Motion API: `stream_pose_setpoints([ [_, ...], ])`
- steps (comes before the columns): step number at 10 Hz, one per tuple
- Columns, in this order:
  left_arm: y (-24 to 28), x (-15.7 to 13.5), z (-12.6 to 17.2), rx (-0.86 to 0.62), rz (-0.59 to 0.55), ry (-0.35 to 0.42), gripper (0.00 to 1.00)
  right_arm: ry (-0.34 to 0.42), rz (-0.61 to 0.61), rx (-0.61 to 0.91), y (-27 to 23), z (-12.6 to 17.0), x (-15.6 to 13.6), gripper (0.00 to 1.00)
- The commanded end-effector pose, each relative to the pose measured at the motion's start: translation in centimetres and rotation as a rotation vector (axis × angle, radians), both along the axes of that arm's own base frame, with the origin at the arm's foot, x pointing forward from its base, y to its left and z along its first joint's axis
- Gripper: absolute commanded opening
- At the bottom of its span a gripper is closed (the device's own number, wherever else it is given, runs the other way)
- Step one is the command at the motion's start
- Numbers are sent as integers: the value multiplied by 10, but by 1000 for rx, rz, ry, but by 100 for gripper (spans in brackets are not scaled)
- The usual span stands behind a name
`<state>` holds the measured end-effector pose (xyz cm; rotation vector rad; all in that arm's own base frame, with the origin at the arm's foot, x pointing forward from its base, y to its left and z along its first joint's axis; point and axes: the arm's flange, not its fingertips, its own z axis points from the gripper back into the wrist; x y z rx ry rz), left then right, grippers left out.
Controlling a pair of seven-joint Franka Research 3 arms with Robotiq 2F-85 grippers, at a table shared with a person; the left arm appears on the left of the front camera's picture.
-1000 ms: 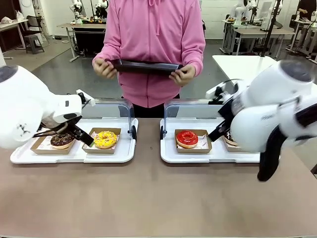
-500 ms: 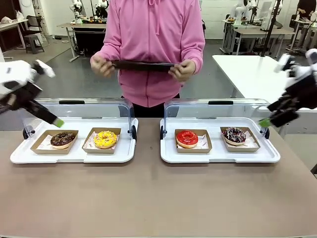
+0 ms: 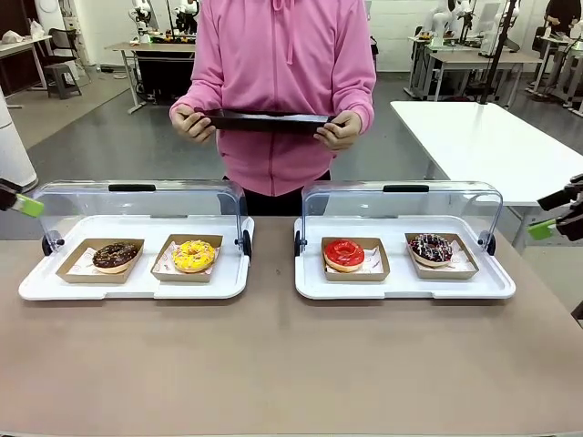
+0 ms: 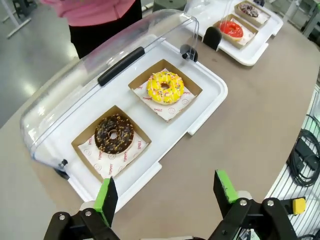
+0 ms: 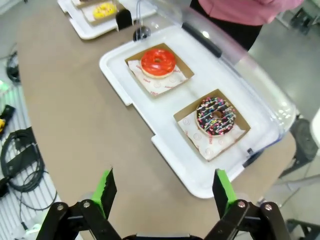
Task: Provide the desired donut to the person.
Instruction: Pick up and lift the Paper togo box containing the Donut pointed at by the person.
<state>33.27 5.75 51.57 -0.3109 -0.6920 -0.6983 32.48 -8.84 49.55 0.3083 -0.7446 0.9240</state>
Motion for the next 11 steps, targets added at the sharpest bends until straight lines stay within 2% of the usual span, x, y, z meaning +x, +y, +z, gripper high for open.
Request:
stream_pose_setpoints([
  [1, -1, -70, -69, -44, -13, -53, 100, -9, 36, 38, -5, -4, -7, 100],
  [3, 16, -79, -74, -70, 10, -105, 100, -38, 47, 59, -4, -5, -7, 100],
  [8, 16, -73, -70, -103, 36, -184, 100, -123, 69, 125, -5, -7, -7, 100],
  [11, 17, -73, -66, -118, 33, -212, 100, -161, 17, 141, -5, -5, -7, 100],
])
